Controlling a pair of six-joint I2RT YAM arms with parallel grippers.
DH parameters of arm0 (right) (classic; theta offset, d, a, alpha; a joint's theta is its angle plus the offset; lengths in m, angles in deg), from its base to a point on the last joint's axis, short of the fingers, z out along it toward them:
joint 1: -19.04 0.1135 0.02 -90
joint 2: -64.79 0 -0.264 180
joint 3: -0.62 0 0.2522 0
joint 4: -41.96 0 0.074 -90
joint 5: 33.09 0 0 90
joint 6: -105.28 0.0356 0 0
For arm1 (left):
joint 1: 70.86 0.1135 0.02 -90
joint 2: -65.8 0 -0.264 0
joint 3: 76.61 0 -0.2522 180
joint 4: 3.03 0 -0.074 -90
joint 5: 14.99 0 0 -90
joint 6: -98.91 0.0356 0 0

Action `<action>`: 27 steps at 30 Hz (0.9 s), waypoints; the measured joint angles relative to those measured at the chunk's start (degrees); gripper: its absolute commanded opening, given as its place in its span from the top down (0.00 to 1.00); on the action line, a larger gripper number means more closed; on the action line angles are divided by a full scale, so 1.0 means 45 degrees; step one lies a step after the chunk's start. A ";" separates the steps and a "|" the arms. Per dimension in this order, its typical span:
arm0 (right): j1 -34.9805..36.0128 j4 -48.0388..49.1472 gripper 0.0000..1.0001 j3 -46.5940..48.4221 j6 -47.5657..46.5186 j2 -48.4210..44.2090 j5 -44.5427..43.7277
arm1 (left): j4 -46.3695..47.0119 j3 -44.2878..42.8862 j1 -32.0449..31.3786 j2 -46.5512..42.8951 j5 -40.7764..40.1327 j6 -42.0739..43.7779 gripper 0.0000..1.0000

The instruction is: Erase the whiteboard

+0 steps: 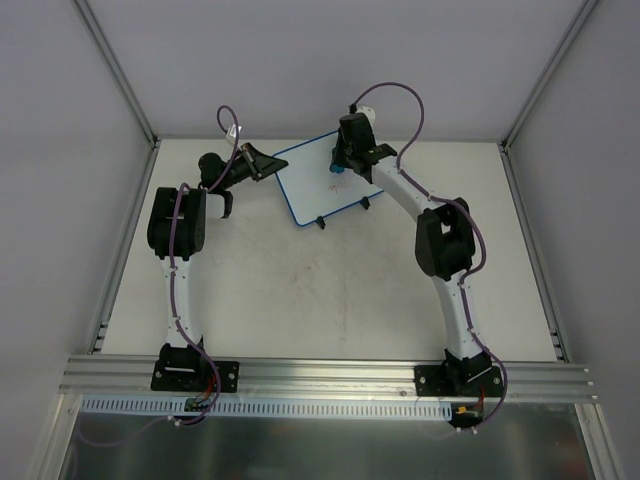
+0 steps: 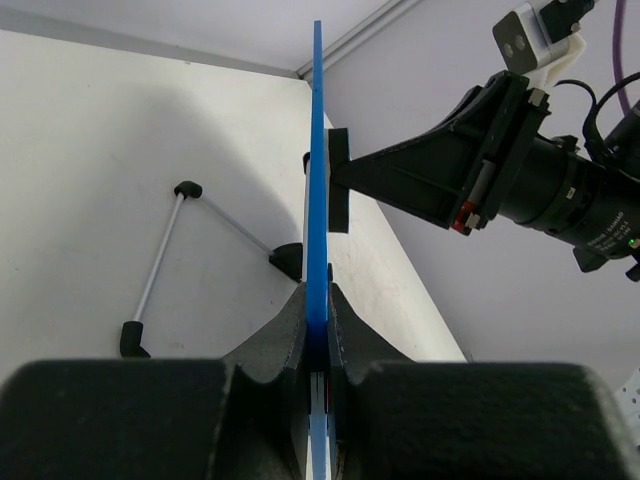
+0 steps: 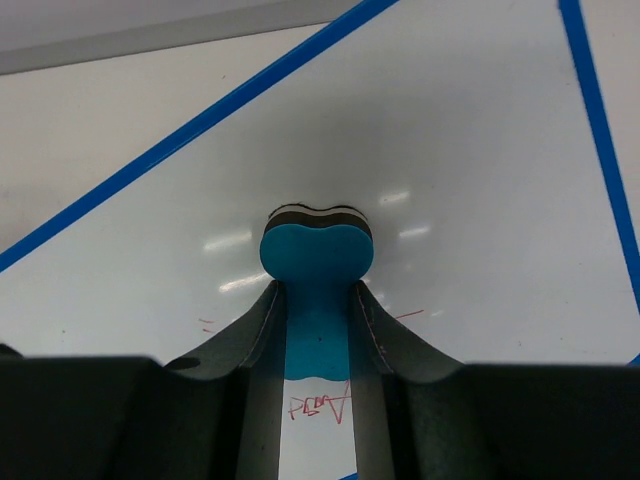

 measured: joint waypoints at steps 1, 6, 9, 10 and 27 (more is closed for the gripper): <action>-0.0112 -0.0034 1.00 0.0000 0.0155 0.0000 0.0010 | 0.0005 0.0010 0.0000 0.0000 0.0000 0.0005 1.00; -0.0612 -0.0136 1.00 0.0000 0.0520 0.0000 0.0053 | 0.0039 0.0063 0.0000 0.0000 0.0005 0.0005 1.00; -0.0860 -0.0194 1.00 0.0000 0.0525 0.0000 0.0053 | 0.0092 0.0097 0.0000 0.0000 0.0015 0.0005 1.00; -0.0918 -0.0214 1.00 0.0000 0.0544 0.0000 0.0068 | 0.0117 0.0112 0.0000 0.0000 0.0015 0.0005 1.00; -0.1375 -0.0384 1.00 0.0306 0.0262 0.0185 0.1379 | 0.0189 0.0117 0.0000 0.0000 0.0092 0.0010 1.00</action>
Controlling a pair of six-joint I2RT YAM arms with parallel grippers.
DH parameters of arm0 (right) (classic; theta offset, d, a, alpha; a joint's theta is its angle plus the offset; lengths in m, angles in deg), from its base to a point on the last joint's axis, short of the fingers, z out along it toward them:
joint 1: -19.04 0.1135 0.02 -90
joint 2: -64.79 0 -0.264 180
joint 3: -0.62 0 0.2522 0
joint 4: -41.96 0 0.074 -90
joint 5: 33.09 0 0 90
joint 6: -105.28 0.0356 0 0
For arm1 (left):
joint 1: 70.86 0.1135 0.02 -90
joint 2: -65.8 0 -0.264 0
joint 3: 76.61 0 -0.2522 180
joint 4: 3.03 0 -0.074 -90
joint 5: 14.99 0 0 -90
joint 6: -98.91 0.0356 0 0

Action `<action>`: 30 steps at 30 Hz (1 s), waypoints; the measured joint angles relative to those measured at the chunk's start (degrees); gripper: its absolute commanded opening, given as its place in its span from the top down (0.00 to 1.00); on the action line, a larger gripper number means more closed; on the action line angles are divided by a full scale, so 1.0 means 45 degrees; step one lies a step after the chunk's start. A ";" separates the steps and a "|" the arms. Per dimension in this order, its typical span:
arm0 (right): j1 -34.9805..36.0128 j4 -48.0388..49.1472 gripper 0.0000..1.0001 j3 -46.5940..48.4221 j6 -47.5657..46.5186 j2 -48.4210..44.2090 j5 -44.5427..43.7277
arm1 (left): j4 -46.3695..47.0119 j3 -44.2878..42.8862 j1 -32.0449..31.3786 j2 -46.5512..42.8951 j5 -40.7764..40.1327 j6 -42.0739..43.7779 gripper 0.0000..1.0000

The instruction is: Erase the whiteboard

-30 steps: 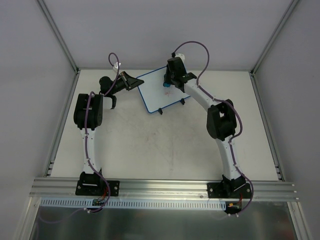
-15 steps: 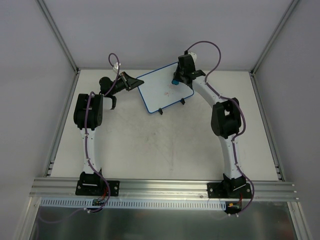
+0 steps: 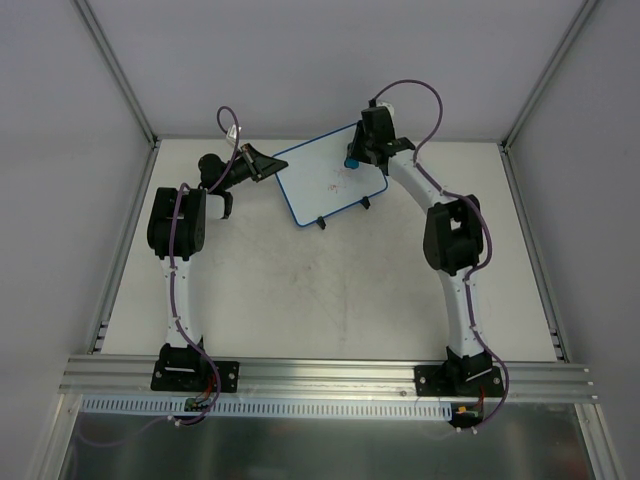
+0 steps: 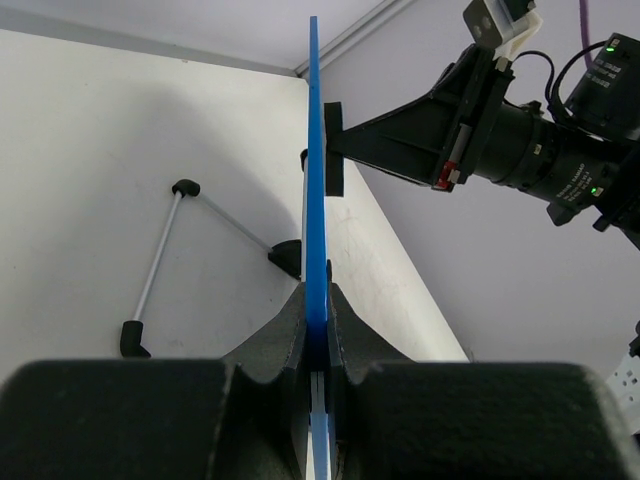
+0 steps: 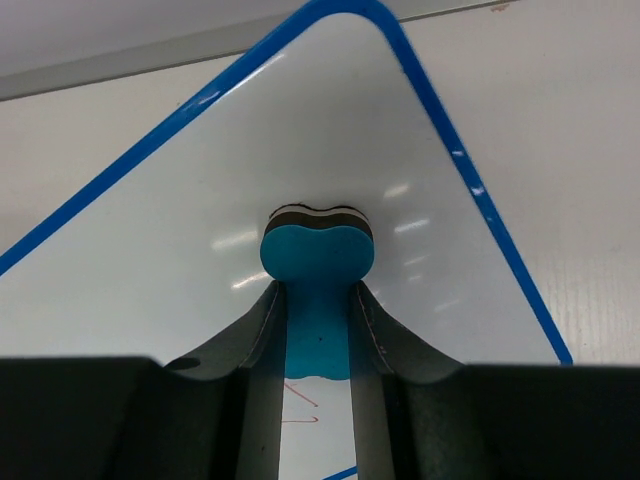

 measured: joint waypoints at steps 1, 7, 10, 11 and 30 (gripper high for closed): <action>0.0073 0.0024 1.00 0.0039 -0.0204 0.0010 0.0053 | 0.0000 0.0000 0.0000 0.0000 0.0000 0.0005 1.00; 0.0845 0.0403 1.00 0.0126 -0.1394 0.0010 0.1239 | 0.0000 0.0005 0.0000 0.0000 0.0010 0.0039 1.00; 0.1263 0.0500 1.00 0.0126 -0.1889 0.0010 0.1948 | 0.0000 0.0005 0.0000 0.0000 0.0010 0.0049 1.00; 0.1394 0.0529 1.00 0.0126 -0.2011 0.0010 0.2161 | 0.0000 0.0000 0.0000 0.0000 0.0015 0.0053 1.00; 0.1758 0.0908 1.00 -0.0976 -0.0967 -0.0437 -0.0126 | 0.0000 0.0000 -0.0005 -0.0005 0.0015 0.0112 1.00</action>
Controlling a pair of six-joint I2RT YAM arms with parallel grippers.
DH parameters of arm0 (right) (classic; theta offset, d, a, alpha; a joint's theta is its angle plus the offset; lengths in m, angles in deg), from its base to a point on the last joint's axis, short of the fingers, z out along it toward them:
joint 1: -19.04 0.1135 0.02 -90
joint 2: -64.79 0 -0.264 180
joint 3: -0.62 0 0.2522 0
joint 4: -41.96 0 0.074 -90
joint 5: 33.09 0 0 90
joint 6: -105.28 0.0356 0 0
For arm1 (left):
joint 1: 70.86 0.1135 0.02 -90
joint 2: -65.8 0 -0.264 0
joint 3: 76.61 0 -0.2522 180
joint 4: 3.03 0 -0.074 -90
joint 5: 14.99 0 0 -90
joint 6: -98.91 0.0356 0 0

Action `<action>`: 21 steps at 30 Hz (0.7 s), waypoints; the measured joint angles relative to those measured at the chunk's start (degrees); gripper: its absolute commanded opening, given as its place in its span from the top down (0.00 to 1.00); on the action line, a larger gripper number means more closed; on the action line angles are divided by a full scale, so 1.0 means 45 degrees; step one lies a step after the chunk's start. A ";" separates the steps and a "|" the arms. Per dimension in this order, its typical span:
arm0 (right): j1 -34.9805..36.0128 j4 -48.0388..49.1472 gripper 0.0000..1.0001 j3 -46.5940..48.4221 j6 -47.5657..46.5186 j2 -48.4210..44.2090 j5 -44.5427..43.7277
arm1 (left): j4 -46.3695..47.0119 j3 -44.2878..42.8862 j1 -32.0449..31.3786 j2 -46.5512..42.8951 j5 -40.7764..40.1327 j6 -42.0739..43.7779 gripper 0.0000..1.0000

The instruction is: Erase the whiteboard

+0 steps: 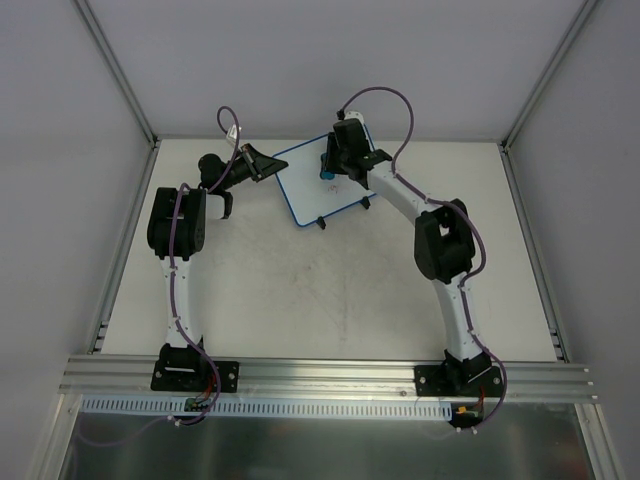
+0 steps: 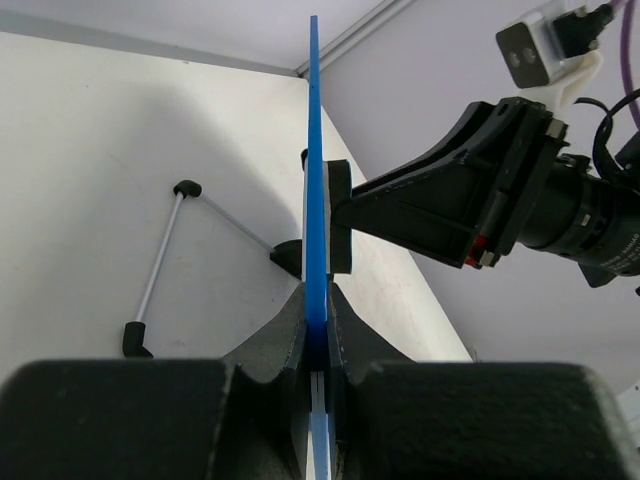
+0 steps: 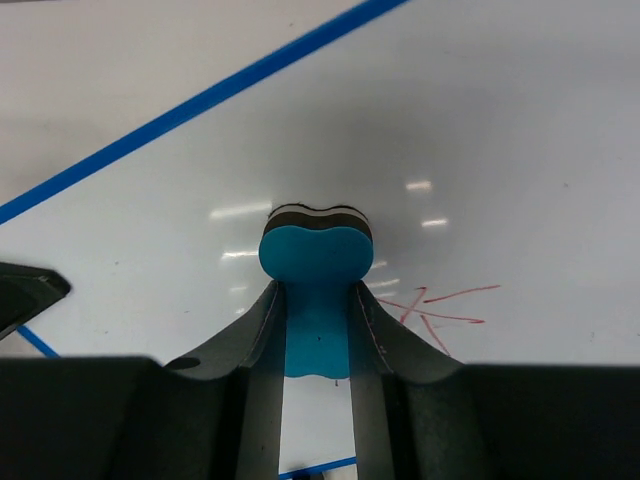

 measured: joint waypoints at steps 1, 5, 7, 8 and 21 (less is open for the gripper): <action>-0.0058 0.0039 1.00 -0.0155 0.0189 -0.0063 -0.0083 | -0.0005 0.0005 0.0000 0.0000 0.0000 0.0010 1.00; -0.0593 0.0068 1.00 -0.0840 0.1141 -0.0359 -0.0092 | 0.0000 0.0005 0.0000 0.0000 0.0000 0.0063 1.00; -0.0981 0.0078 1.00 -0.1200 0.1545 -0.0486 -0.0049 | 0.0000 0.0005 0.0000 0.0000 0.0000 0.0083 1.00; -0.1156 0.0102 1.00 -0.1389 0.1681 -0.0554 -0.0053 | 0.0000 0.0005 0.0000 0.0000 -0.0005 0.0083 1.00; -0.1734 0.0219 1.00 -0.2273 0.2875 -0.0874 -0.0155 | 0.0010 0.0019 -0.0010 -0.0029 0.0005 0.0126 1.00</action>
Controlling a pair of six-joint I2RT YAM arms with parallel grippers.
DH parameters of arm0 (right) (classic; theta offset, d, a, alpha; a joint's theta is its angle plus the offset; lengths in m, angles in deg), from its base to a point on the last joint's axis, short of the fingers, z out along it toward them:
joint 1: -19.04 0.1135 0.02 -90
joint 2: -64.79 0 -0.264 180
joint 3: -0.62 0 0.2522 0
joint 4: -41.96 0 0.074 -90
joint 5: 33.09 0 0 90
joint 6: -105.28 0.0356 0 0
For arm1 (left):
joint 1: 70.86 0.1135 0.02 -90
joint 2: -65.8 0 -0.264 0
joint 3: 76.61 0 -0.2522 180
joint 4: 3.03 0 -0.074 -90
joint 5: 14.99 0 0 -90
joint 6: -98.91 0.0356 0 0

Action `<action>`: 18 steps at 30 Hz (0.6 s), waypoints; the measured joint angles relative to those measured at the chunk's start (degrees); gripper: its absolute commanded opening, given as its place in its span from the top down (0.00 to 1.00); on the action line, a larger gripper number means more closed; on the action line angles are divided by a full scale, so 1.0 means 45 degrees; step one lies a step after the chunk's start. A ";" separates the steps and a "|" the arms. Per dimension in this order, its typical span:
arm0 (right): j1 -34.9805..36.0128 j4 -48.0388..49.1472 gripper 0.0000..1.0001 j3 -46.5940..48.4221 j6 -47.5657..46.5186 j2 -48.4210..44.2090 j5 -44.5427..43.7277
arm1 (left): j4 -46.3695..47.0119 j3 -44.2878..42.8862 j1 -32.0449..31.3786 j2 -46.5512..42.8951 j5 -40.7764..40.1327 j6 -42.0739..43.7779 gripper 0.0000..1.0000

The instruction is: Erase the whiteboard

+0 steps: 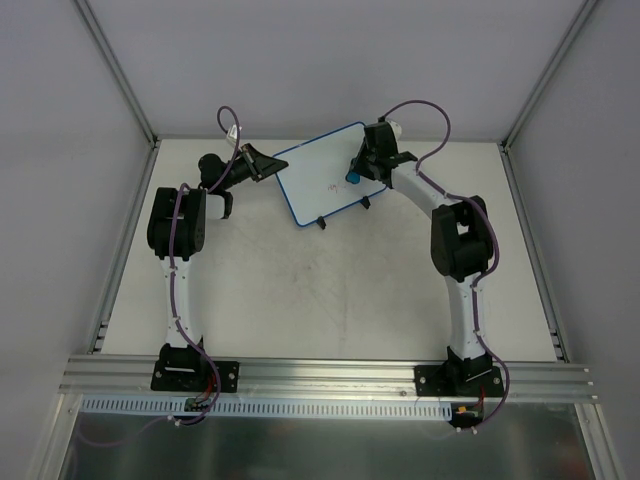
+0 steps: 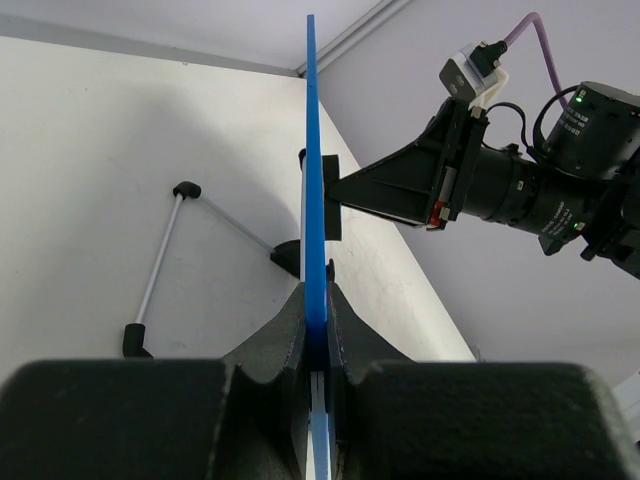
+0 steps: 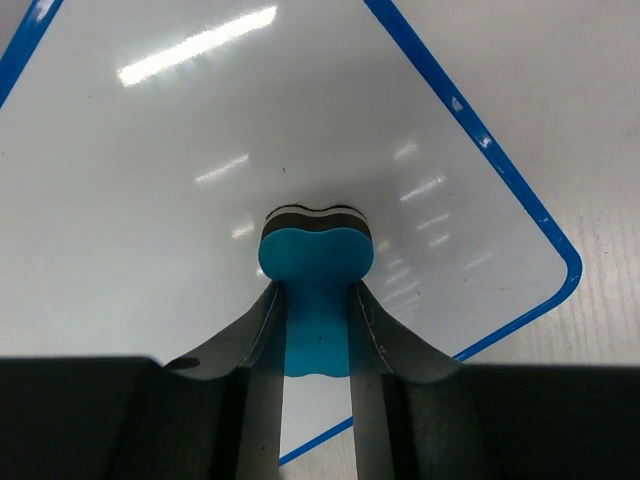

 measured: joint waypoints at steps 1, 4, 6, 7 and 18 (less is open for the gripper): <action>0.0000 0.0029 1.00 -0.0029 0.0000 -0.0015 0.0005 | 0.0000 0.0000 0.0000 0.0000 -0.0005 0.0000 1.00; 0.0078 0.0306 1.00 -0.0243 -0.0068 -0.0097 -0.0024 | 0.0000 0.0000 0.0000 0.0000 0.0000 0.0000 1.00; 0.0185 0.0442 1.00 -0.0335 -0.0267 -0.0146 -0.0189 | 0.0005 0.0000 0.0000 0.0000 0.0005 0.0010 1.00; 0.0277 0.0476 1.00 -0.0335 -0.0447 -0.0155 -0.0403 | 0.0005 0.0000 0.0000 0.0000 0.0005 0.0015 1.00; 0.1647 0.0855 1.00 -0.0257 -0.2506 -0.0170 -0.0942 | 0.0000 0.0000 0.0015 0.0000 0.0015 0.0034 1.00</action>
